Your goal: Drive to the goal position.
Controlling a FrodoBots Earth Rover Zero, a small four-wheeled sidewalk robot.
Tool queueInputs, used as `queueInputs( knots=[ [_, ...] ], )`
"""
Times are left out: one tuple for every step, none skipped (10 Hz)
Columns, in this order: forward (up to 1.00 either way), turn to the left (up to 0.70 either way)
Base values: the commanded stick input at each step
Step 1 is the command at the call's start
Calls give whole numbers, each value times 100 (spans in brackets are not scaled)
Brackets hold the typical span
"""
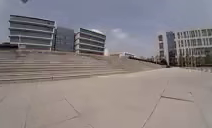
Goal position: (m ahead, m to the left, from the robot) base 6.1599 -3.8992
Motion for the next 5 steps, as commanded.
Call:
queueInputs(
  knots=[
    [70, 0],
    [70, 0],
    [70, 0],
    [70, 0],
    [70, 0]
  ],
)
